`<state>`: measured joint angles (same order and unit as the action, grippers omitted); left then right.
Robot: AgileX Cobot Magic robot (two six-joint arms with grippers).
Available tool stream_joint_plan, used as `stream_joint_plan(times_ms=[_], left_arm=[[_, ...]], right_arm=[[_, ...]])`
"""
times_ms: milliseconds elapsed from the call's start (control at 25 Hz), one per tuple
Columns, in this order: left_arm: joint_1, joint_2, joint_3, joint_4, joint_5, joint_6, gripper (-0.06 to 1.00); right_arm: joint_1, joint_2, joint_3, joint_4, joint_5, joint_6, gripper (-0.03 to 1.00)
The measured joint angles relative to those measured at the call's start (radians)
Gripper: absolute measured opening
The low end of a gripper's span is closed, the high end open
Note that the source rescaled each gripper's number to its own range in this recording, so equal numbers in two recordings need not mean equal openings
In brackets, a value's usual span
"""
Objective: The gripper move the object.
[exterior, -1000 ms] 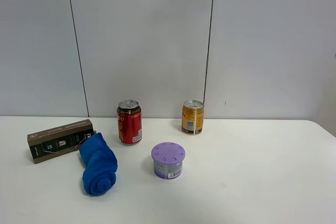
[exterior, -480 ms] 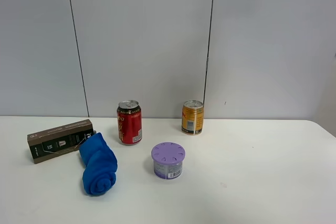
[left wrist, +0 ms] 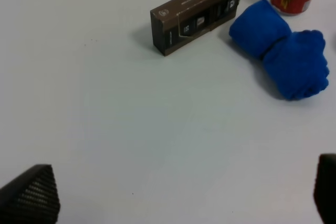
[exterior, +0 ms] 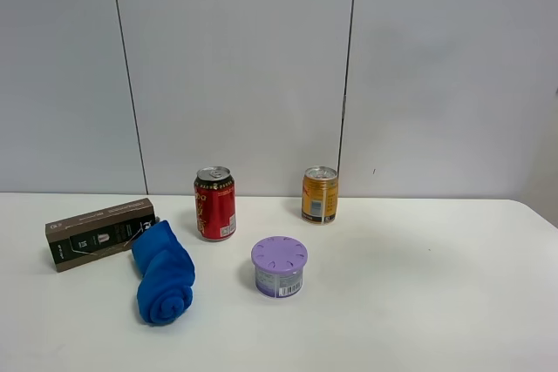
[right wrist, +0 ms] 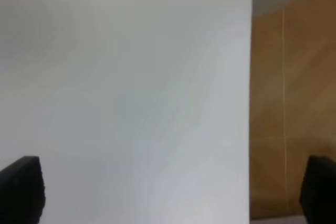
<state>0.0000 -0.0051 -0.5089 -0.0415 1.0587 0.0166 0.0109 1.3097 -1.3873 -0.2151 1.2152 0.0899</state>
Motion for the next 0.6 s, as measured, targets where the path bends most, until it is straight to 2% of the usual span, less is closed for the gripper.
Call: stream_joint_plan(times_ms=[120,240,600], left_arm=[[0.0,0.0,0.0,0.0,0.0,0.0,1.0],[0.0,0.0,0.0,0.0,0.0,0.0,1.0],[0.0,0.0,0.0,0.0,0.0,0.0,1.0]], right_arm=[[-0.093,-0.122,0.099,-0.005,0.0,0.005,1.0],[-0.146,-0.241,0.178,0.0,0.0,0.018,1.0],[-0.159,-0.59,0.471,0.05,0.0,0.04,1.0]])
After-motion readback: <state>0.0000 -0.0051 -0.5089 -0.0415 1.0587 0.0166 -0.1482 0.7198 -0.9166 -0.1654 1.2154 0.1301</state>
